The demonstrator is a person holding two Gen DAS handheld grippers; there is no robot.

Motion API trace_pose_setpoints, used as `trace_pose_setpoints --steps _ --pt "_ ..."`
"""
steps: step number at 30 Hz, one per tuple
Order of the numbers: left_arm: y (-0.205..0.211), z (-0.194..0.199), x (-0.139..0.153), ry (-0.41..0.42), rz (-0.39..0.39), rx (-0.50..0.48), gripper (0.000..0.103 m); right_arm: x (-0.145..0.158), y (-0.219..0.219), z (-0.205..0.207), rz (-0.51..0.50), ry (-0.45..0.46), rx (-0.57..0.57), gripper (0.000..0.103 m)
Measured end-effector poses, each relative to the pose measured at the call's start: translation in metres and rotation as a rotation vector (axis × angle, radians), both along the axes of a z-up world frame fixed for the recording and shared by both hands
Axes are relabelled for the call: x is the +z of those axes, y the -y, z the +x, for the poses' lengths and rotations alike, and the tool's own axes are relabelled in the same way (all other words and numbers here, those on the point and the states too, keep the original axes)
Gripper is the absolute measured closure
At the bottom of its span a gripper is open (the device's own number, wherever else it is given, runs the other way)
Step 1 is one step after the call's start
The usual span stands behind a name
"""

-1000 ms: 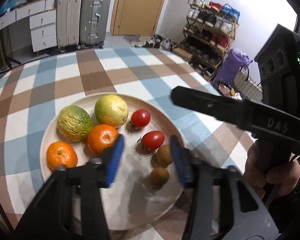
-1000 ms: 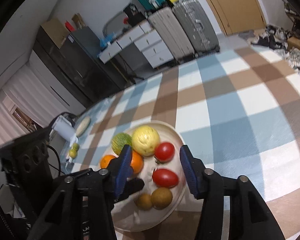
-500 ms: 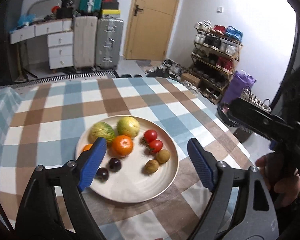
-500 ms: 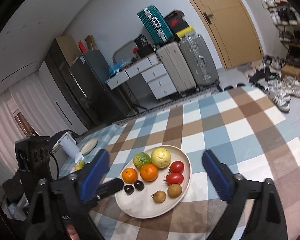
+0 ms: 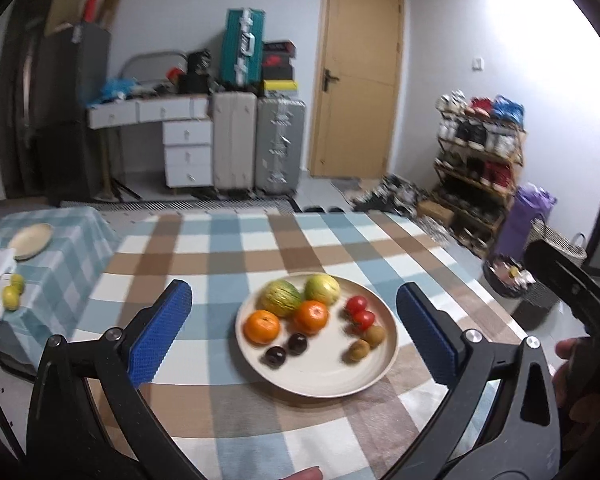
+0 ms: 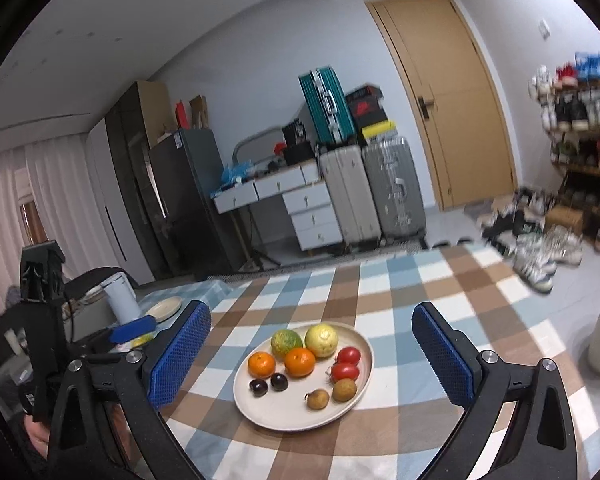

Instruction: Organize fruits

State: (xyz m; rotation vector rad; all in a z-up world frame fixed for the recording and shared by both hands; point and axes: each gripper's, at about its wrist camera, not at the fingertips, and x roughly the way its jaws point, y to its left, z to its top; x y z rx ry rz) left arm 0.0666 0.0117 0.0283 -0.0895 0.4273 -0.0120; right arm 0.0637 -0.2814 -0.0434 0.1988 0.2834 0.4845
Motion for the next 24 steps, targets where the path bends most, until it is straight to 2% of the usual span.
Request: trace_pose_setpoints --steps 4,8,12,16,19,24 --pt "-0.004 -0.022 -0.003 0.070 0.030 0.060 0.001 -0.001 -0.014 -0.022 -0.078 0.097 -0.027 0.000" --pt "-0.005 -0.046 -0.011 0.120 0.061 0.103 0.001 -0.008 -0.024 -0.037 -0.135 0.139 -0.036 0.000" --pt "-0.004 -0.065 -0.023 0.156 0.091 0.126 0.001 -0.019 -0.026 -0.045 -0.148 0.154 -0.048 0.000" --pt "-0.005 -0.069 -0.037 0.167 0.087 0.149 0.001 -0.032 -0.024 -0.050 -0.165 0.150 -0.074 0.000" --pt "-0.006 -0.068 -0.052 0.159 0.078 0.160 0.001 -0.043 -0.020 -0.053 -0.162 0.146 -0.091 0.000" --pt "-0.003 -0.058 -0.073 0.140 0.092 0.165 0.001 -0.062 -0.022 -0.050 -0.213 0.118 -0.107 0.000"
